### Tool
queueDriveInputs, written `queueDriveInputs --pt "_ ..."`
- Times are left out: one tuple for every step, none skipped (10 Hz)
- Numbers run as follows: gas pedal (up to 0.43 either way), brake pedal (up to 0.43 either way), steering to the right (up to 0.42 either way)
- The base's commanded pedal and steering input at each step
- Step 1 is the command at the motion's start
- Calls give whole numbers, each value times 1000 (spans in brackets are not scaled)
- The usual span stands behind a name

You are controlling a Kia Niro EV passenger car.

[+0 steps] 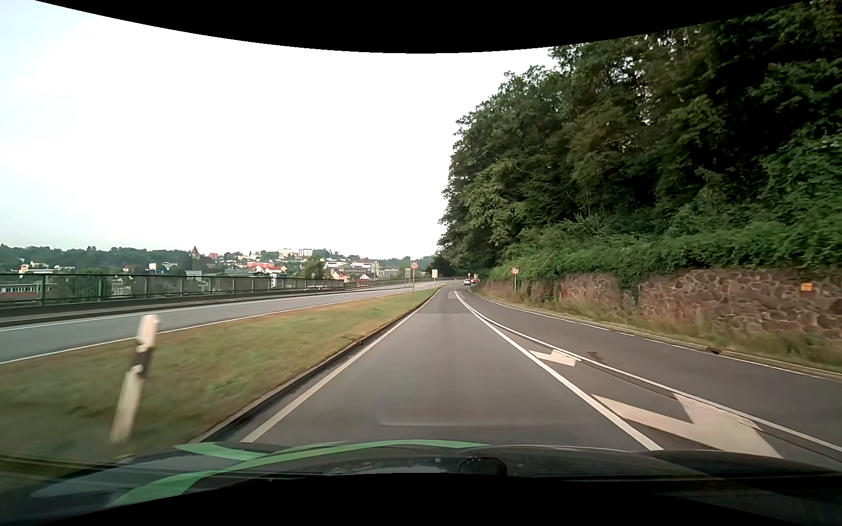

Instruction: Follow the waypoints while adhering to traffic rules and regulations

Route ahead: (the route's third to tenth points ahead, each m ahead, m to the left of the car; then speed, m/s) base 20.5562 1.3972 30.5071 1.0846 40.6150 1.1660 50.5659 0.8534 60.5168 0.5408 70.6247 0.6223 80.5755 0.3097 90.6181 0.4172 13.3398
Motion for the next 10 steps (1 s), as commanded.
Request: queueDriveInputs --pt "0 0 0" --pt "20 0 1" --pt "47 0 1" --pt "47 0 0" --pt "67 0 1" --pt "98 0 0" --pt "110 0 0" --pt "110 0 1" --pt "110 0 1" --pt "118 0 0"
